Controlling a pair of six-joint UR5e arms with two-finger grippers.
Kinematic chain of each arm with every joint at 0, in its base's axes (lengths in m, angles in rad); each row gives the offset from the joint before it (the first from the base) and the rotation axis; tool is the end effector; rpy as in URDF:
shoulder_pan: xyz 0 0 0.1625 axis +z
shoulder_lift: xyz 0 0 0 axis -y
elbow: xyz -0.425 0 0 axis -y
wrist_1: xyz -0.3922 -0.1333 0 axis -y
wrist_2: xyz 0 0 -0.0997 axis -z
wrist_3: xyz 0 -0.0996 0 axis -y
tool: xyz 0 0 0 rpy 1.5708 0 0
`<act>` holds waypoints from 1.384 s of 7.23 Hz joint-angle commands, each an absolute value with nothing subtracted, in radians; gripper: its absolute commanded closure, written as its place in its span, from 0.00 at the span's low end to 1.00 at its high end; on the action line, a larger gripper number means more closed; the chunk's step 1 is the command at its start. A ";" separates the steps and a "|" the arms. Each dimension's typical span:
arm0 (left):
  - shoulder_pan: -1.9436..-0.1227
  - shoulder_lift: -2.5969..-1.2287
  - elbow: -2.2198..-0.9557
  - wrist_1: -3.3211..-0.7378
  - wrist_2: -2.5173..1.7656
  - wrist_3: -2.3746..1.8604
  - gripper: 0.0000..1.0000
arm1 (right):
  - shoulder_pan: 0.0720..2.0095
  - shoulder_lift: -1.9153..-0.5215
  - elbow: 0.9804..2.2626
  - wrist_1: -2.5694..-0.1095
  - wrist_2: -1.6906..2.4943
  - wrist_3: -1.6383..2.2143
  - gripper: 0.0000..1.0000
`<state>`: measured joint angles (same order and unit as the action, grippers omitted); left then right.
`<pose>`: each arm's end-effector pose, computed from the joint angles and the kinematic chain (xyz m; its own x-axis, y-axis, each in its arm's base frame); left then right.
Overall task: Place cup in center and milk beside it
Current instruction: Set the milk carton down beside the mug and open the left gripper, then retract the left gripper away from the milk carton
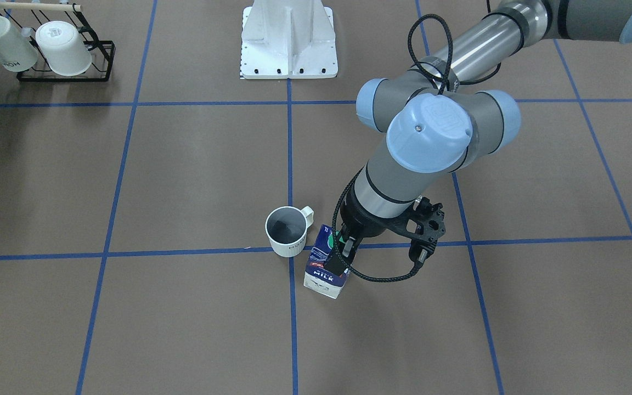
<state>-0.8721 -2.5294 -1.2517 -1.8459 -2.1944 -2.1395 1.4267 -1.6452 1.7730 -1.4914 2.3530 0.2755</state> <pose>0.4489 -0.6512 0.1430 0.1562 -0.8656 -0.4757 0.4843 0.4869 -0.7269 -0.0050 -0.4737 0.5850 0.6937 0.0273 0.7197 -0.0501 0.9987 0.0103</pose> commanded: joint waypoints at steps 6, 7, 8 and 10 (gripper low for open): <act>-1.090 -2.006 -1.807 -1.824 -2.197 -1.498 0.02 | 1.436 -1.643 1.809 -1.491 2.344 0.273 0.00; -1.136 -1.911 -1.839 -1.824 -2.195 -1.248 0.02 | 1.436 -1.637 1.806 -1.491 2.345 0.273 0.00; -1.190 -1.829 -1.842 -1.824 -2.195 -1.004 0.02 | 1.436 -1.634 1.805 -1.491 2.347 0.273 0.00; -1.332 -1.638 -1.827 -1.815 -2.195 -0.399 0.03 | 1.439 -1.631 1.813 -1.490 2.342 0.272 0.00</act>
